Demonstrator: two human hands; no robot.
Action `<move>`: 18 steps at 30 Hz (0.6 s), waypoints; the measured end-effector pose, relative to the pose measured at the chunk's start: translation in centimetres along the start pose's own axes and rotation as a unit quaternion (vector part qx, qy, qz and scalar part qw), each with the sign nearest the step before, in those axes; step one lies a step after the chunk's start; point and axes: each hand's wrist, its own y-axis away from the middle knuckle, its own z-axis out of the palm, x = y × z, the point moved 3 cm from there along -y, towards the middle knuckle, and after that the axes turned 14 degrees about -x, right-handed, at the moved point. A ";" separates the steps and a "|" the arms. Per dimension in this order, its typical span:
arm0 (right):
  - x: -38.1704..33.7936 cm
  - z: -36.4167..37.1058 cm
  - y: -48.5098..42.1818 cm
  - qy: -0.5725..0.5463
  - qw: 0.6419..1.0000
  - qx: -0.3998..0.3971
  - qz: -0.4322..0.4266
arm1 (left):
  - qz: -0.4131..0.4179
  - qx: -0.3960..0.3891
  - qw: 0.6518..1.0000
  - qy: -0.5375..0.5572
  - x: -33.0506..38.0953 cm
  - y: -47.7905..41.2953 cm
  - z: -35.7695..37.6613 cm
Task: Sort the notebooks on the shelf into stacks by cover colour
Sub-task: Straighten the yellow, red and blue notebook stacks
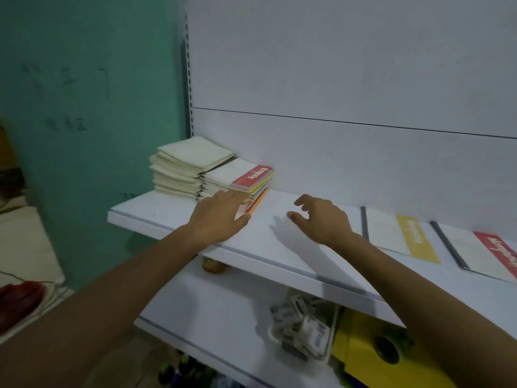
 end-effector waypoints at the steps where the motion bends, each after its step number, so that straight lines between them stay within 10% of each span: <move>1: -1.9 0.5 -0.6 0.000 1.000 -0.001 0.002 | 0.000 -0.001 1.000 0.012 -1.9 0.4 -0.1; 18: -13.7 4.9 -10.0 0.049 0.997 0.058 0.008 | 0.020 -0.056 0.931 0.361 -15.3 -0.8 1.8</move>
